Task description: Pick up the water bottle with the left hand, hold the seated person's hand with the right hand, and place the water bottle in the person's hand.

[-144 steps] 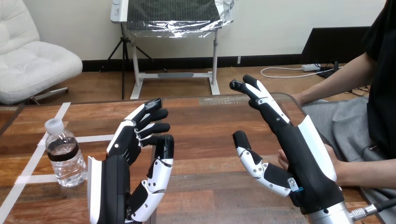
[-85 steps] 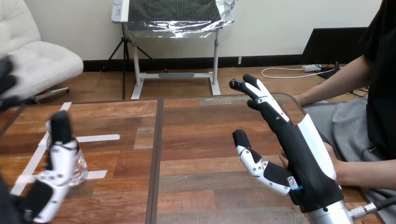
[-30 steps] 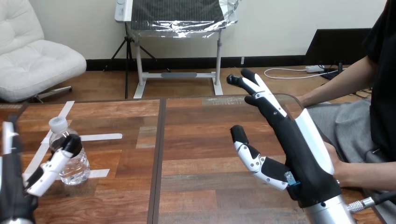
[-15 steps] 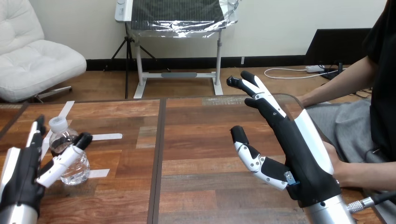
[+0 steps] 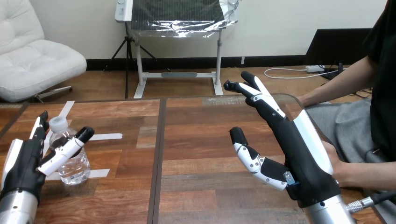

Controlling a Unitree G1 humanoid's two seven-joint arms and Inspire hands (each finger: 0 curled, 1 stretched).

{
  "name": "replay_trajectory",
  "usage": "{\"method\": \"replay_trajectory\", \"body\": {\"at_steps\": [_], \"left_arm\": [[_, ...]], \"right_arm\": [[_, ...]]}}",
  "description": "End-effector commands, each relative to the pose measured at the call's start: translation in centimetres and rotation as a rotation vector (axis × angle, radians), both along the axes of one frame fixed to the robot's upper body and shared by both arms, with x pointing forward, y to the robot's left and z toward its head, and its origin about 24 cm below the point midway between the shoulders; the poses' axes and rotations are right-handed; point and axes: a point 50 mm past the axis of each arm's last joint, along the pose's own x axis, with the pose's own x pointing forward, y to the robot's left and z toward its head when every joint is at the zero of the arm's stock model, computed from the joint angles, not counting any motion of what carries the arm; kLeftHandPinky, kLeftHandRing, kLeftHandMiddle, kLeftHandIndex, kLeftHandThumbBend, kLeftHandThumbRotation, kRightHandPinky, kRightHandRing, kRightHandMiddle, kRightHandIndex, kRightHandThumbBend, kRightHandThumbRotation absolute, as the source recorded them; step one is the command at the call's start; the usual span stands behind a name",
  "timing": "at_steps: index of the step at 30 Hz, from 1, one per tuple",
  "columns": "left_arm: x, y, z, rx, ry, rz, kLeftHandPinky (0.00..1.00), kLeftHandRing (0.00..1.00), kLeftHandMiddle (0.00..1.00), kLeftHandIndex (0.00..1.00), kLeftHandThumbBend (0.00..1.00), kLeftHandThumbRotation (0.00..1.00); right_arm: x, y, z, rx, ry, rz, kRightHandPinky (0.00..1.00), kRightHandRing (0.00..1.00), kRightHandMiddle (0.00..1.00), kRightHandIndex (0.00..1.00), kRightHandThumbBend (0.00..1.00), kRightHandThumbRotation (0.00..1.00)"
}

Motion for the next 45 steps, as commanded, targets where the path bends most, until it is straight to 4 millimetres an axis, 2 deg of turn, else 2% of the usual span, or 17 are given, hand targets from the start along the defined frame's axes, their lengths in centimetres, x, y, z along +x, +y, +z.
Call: {"method": "replay_trajectory", "body": {"at_steps": [1, 8, 22, 45], "left_arm": [[2.1, 0.3, 2.0, 0.029, -0.073, 0.005, 1.00, 1.00, 1.00, 1.00, 1.00, 0.62], [3.1, 0.1, 1.9, 0.040, -0.067, 0.037, 1.00, 1.00, 1.00, 1.00, 1.00, 0.61], [3.9, -0.1, 1.8, 0.098, -0.063, 0.085, 0.99, 1.00, 1.00, 1.00, 1.00, 0.64], [5.0, -0.5, 1.6, 0.110, -0.064, 0.123, 0.94, 1.00, 1.00, 1.00, 0.98, 0.58]], "right_arm": [[0.8, 0.1, 1.4, 0.011, -0.064, 0.006, 0.90, 0.96, 0.99, 0.86, 0.16, 0.00], [0.8, 0.1, 1.4, -0.009, -0.071, 0.005, 0.91, 0.96, 0.99, 0.85, 0.18, 0.00], [0.9, 0.1, 1.4, -0.013, -0.073, 0.010, 0.90, 0.94, 0.97, 0.84, 0.18, 0.00], [0.9, 0.0, 1.4, -0.022, -0.075, 0.013, 0.89, 0.92, 0.96, 0.83, 0.18, 0.00]]}}
